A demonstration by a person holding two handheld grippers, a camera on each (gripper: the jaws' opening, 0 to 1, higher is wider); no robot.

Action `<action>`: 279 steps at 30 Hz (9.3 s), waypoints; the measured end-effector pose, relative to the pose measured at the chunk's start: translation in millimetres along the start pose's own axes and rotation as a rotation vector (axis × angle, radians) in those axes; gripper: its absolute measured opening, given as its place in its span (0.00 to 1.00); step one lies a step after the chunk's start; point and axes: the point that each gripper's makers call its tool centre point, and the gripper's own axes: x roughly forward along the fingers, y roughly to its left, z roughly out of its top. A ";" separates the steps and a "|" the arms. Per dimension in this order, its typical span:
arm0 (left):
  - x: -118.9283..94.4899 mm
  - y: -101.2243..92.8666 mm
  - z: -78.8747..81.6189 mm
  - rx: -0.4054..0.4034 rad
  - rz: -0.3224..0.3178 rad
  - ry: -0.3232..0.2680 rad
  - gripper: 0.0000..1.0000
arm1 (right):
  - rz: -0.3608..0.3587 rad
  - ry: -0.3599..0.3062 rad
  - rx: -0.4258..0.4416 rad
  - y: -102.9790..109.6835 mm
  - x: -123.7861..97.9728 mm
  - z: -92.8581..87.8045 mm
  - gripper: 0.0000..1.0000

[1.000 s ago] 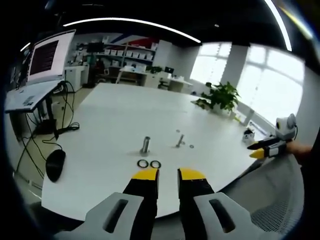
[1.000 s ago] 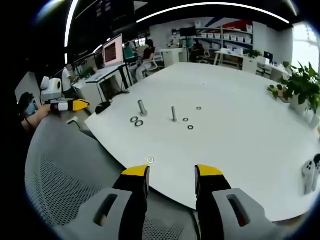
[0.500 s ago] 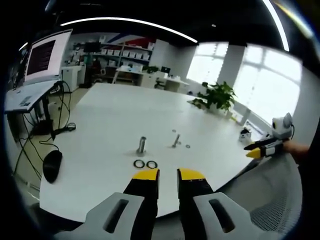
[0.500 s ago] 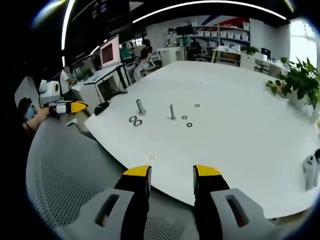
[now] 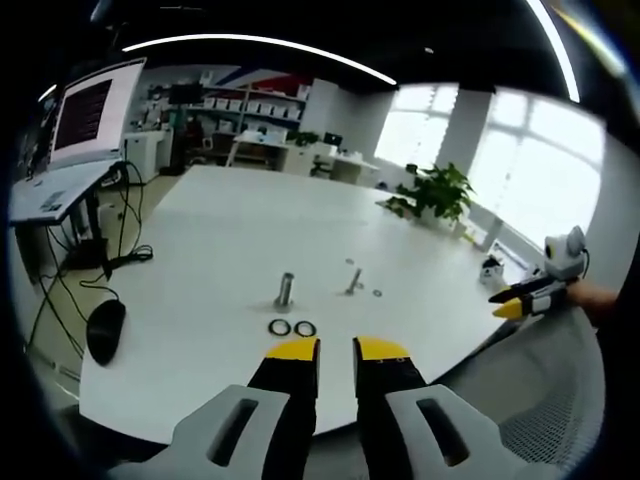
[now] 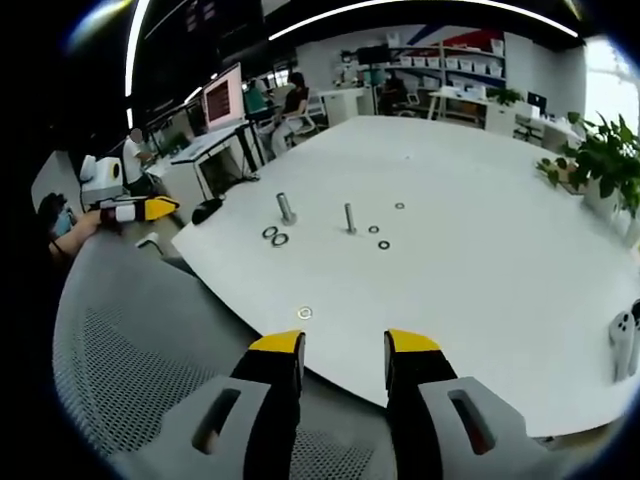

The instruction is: Place the washer onto the threaded stud by aligning its center hole with the stud, sliding it down to the base, and recovering from edge contact or off-axis alignment until the washer reaches the visible bottom stop.

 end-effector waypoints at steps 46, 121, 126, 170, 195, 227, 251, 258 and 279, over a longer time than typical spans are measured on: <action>-3.2 3.2 6.4 -0.006 0.001 -0.045 0.11 | 0.218 0.210 -0.200 34.8 11.1 -20.9 0.46; -2.5 2.4 -0.1 -0.007 -0.002 -0.006 0.11 | 0.260 0.473 -0.482 29.9 137.2 -6.1 0.52; -2.3 2.7 0.0 -0.007 -0.001 -0.005 0.11 | 0.259 0.497 -0.502 29.6 139.9 -12.1 0.52; -2.6 2.9 -1.3 -0.002 -0.004 -0.001 0.11 | 0.253 0.520 -0.648 41.9 165.9 -37.7 0.45; -2.5 2.3 -2.0 -0.001 -0.002 0.003 0.11 | 0.316 0.507 -0.734 50.3 164.4 -40.4 0.20; -2.8 2.1 -2.4 -0.001 -0.003 0.002 0.11 | 0.308 0.507 -0.734 44.6 164.0 -41.0 0.07; -3.5 3.2 -3.1 -0.002 -0.007 0.003 0.11 | 0.309 0.573 -0.662 38.3 142.1 -50.5 0.24; -3.4 2.9 -3.3 -0.001 -0.009 0.004 0.11 | 0.293 0.596 -0.676 29.7 137.4 -54.4 0.26; -3.0 2.6 -4.0 0.000 -0.011 0.010 0.11 | 0.280 0.618 -0.683 21.1 137.9 -59.1 0.21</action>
